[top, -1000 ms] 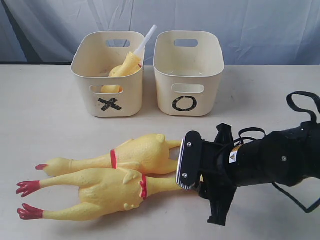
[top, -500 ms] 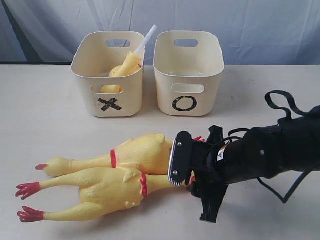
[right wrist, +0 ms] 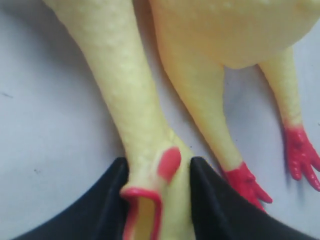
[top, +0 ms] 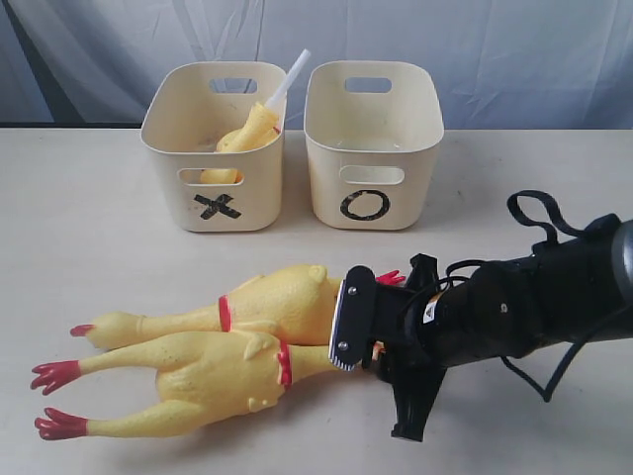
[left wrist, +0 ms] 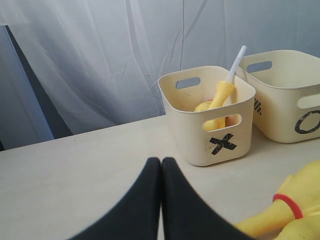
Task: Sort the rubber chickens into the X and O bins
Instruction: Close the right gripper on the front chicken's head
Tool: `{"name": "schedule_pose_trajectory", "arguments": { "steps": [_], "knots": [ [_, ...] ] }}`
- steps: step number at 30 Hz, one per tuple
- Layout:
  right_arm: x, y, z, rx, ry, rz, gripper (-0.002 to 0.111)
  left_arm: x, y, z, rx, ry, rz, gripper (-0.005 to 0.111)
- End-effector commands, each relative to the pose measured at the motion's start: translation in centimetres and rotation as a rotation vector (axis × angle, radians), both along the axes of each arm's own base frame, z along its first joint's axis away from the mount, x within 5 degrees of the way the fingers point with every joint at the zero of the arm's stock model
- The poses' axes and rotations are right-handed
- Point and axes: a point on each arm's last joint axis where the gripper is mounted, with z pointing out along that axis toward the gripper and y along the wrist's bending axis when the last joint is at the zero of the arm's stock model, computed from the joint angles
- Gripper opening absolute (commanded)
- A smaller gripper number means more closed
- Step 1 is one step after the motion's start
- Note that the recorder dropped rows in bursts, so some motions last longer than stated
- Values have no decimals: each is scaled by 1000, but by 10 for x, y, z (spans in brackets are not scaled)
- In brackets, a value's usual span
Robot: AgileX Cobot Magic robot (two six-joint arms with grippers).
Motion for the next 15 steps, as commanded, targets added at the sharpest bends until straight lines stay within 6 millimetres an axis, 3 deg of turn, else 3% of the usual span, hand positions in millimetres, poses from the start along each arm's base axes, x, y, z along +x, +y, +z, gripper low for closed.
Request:
{"name": "schedule_pose_trajectory", "arguments": {
  "steps": [1, 6, 15],
  "knots": [
    [0, 0, -1, -3, 6, 1, 19, 0, 0, -1, -10, -2, -1, 0],
    [0, 0, -1, -3, 6, 1, -1, 0, 0, -1, -10, -2, -1, 0],
    [-6, -2, -1, -23, 65, 16, -1, 0, 0, -1, -10, -2, -1, 0]
  ]
}}
